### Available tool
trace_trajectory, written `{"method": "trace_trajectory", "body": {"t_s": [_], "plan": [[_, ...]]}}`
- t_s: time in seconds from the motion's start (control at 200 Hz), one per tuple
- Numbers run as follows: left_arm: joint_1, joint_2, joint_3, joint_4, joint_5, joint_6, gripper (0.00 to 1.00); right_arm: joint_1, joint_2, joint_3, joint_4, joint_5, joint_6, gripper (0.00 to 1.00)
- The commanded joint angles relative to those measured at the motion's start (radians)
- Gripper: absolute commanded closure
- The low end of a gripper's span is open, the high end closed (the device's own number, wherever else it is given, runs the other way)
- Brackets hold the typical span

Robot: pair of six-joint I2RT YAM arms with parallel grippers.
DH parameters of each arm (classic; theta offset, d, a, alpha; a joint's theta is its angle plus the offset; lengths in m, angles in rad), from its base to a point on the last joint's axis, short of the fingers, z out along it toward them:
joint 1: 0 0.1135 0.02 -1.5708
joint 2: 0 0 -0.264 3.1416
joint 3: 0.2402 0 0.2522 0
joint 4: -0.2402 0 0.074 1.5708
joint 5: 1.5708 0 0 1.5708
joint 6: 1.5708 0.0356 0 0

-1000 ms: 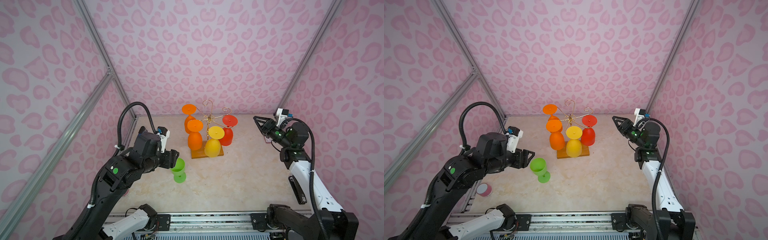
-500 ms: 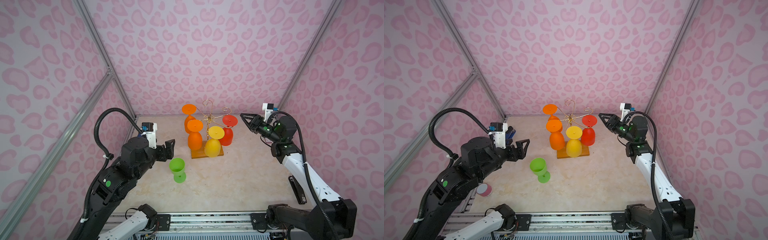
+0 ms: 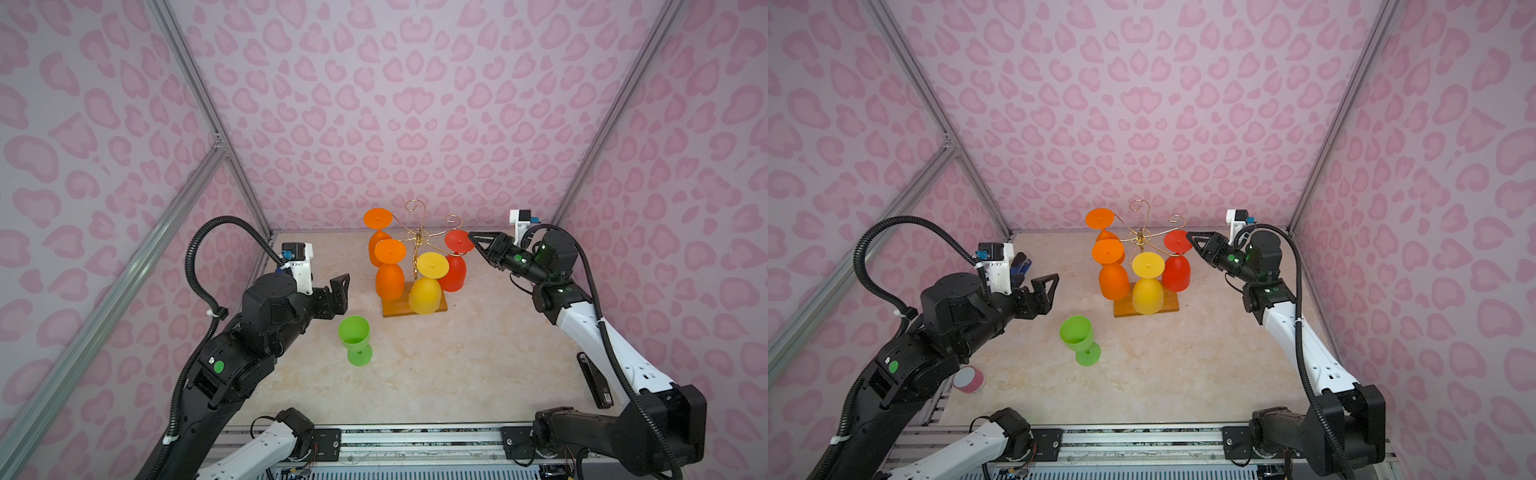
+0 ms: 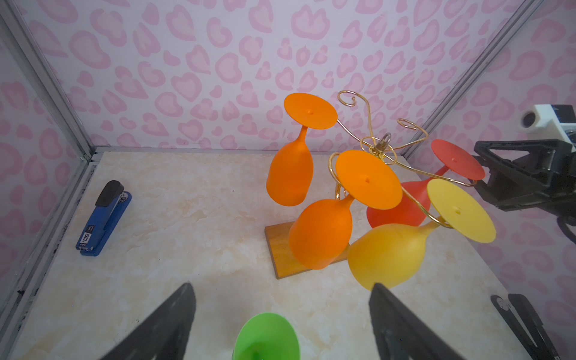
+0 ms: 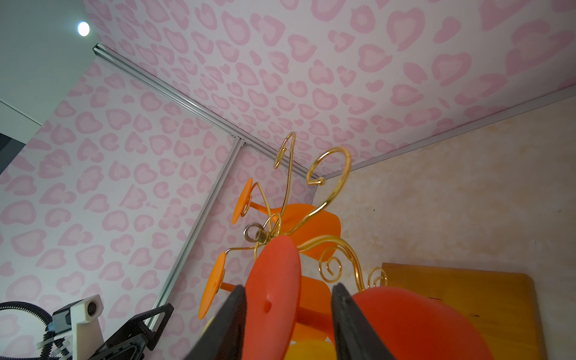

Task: Take the wine glass off the wine glass rack
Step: Pick up the wine glass from the wine glass rack.

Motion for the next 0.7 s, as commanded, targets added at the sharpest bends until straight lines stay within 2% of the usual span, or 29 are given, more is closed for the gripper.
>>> {"method": "trace_trajectory", "body": {"t_s": [0.0, 0.42, 0.695], "plan": [[0.003, -0.005, -0.002, 0.034, -0.01, 0.013, 0.11, 0.004, 0.006, 0.006, 0.013, 0.001, -0.008, 0.58], [0.008, -0.01, -0.006, 0.031, -0.012, 0.02, 0.11, 0.013, 0.008, 0.017, -0.019, -0.002, -0.02, 0.71], [0.012, -0.019, -0.012, 0.029, -0.012, 0.019, 0.11, 0.014, -0.001, 0.024, -0.042, 0.003, -0.03, 0.86]]}}
